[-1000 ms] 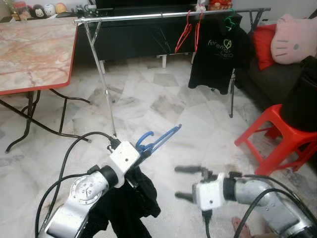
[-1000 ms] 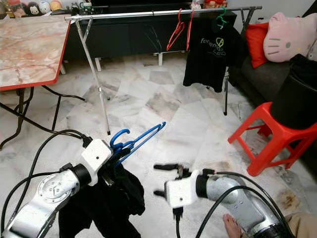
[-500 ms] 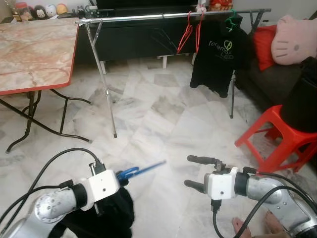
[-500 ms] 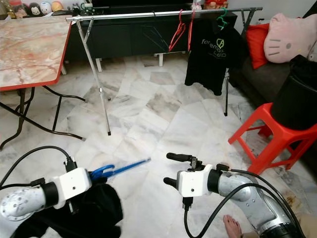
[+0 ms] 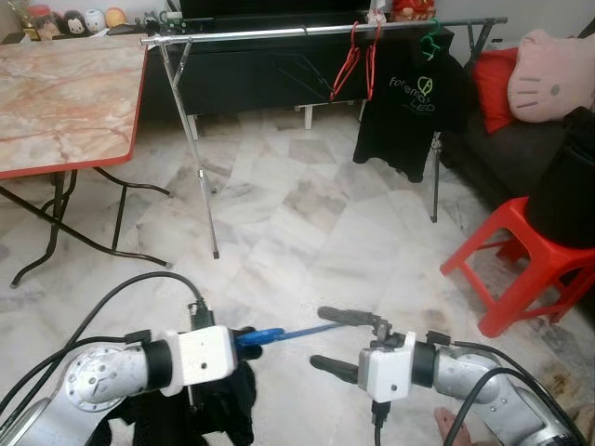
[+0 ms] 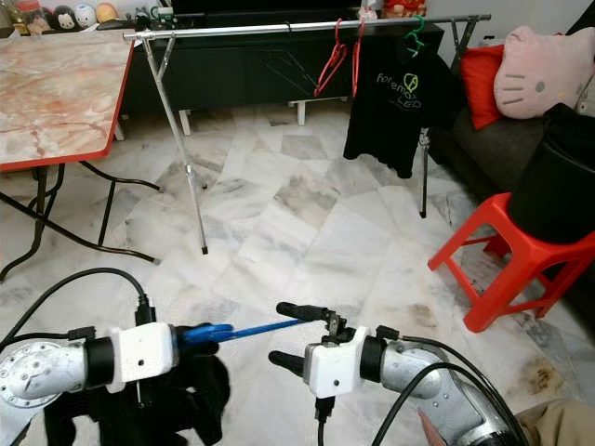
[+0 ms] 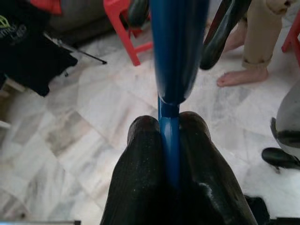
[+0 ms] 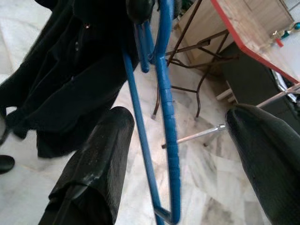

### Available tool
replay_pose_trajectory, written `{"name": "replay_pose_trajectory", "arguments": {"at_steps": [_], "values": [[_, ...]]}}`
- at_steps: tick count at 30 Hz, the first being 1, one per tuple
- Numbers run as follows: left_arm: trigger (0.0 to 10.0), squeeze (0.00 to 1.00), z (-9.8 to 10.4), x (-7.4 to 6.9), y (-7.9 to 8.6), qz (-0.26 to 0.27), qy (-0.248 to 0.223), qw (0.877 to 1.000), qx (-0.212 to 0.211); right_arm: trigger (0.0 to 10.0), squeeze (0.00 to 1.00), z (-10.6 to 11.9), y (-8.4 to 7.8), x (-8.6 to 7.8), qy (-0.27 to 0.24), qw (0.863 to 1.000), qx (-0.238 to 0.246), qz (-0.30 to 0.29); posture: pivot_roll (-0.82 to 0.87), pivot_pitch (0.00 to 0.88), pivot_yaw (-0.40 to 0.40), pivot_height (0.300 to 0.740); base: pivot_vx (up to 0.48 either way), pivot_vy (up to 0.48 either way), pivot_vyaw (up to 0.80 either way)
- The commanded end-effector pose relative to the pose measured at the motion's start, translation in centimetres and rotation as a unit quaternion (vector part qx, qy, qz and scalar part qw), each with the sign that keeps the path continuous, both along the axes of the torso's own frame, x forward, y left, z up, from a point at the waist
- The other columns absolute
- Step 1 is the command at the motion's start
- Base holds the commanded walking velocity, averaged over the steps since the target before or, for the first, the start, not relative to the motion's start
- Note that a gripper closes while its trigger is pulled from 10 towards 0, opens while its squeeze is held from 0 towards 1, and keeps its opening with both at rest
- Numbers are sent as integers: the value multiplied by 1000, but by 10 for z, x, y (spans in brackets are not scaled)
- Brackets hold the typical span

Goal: Hang hanger

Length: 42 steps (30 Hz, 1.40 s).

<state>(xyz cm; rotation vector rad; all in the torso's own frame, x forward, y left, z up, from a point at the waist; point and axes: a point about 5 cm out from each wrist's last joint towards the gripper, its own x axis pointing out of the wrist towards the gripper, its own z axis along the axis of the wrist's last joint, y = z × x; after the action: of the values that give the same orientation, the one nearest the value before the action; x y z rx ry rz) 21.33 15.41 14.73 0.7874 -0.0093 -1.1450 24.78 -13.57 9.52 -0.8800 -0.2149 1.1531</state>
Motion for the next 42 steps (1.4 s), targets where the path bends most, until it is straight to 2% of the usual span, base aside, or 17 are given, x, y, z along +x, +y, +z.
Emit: {"name": "replay_pose_trajectory", "arguments": {"at_steps": [1, 9, 13, 19, 20, 21, 22, 42], "values": [[10000, 0, 7, -2, -5, -22, -17, 1000, -4, 10000, 0, -4, 1, -1, 5, 1000, -10, 5, 3, 64, -21, 740, 0, 0, 0], [10000, 0, 15, -5, -14, -50, -23, 998, -7, 10000, 0, -11, -3, -2, 28, 1000, -12, 5, 0, 68, -19, 740, 0, 0, 0], [10000, 0, 19, -12, -22, -88, -34, 995, 6, 10000, 0, -18, -4, 0, 48, 999, -17, 2, 5, 68, -21, 740, 0, 0, 0], [10000, 0, 21, -16, -25, -107, -33, 994, 14, 10000, 0, -19, -2, 2, 56, 998, -3, -4, 9, 71, -19, 740, 0, 0, 0], [10000, 0, 20, -17, -25, -107, -33, 994, 17, 4706, 0, -19, -2, 2, 56, 998, -2, -4, 9, 71, -19, 740, 0, 0, 0], [10000, 0, 19, -17, -25, -108, -33, 993, 19, 4706, 0, -19, -2, 2, 56, 998, -1, -4, 9, 71, -19, 740, 0, 0, 0], [10000, 0, 18, -16, -24, -108, -34, 993, 22, 0, 0, -19, -2, 2, 57, 998, 0, -4, 9, 71, -19, 740, 0, 0, 0], [10000, 0, 9, -17, -25, -109, -21, 993, 36, 0, 0, -11, 4, 3, 77, 996, 39, 4, 5, 71, -18, 740, 0, 0, 0]]}}
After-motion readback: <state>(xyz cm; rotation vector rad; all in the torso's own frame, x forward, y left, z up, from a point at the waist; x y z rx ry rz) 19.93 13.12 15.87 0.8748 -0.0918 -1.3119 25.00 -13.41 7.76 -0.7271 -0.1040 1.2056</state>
